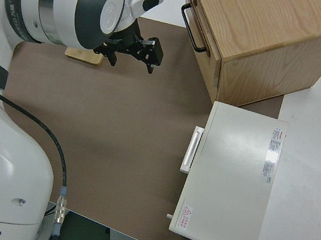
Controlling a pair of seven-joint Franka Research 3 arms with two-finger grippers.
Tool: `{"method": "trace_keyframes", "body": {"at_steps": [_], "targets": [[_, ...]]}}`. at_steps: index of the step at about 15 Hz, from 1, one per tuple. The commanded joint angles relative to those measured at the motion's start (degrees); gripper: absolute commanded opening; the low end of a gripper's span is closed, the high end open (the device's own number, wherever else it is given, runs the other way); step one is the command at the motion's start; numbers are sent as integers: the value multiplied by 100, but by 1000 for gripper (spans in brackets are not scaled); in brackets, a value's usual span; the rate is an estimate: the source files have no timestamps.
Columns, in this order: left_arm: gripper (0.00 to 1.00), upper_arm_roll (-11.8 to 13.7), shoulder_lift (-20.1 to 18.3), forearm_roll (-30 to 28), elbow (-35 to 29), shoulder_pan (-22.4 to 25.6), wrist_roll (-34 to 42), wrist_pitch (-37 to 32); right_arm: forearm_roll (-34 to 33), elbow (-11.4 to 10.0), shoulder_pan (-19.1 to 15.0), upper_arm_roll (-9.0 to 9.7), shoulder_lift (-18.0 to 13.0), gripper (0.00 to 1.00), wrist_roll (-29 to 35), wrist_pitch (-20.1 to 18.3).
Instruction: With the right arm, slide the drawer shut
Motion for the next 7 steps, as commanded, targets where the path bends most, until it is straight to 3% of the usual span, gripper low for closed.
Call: {"method": "trace_keyframes", "body": {"at_steps": [1, 7], "targets": [[993, 2, -25, 102, 49, -39, -60, -103, -223, 363, -57, 74, 281, 987, 13, 11], [993, 2, -25, 102, 49, -39, -60, -103, -338, 408, 14, 92, 369, 987, 39, 2]]}}
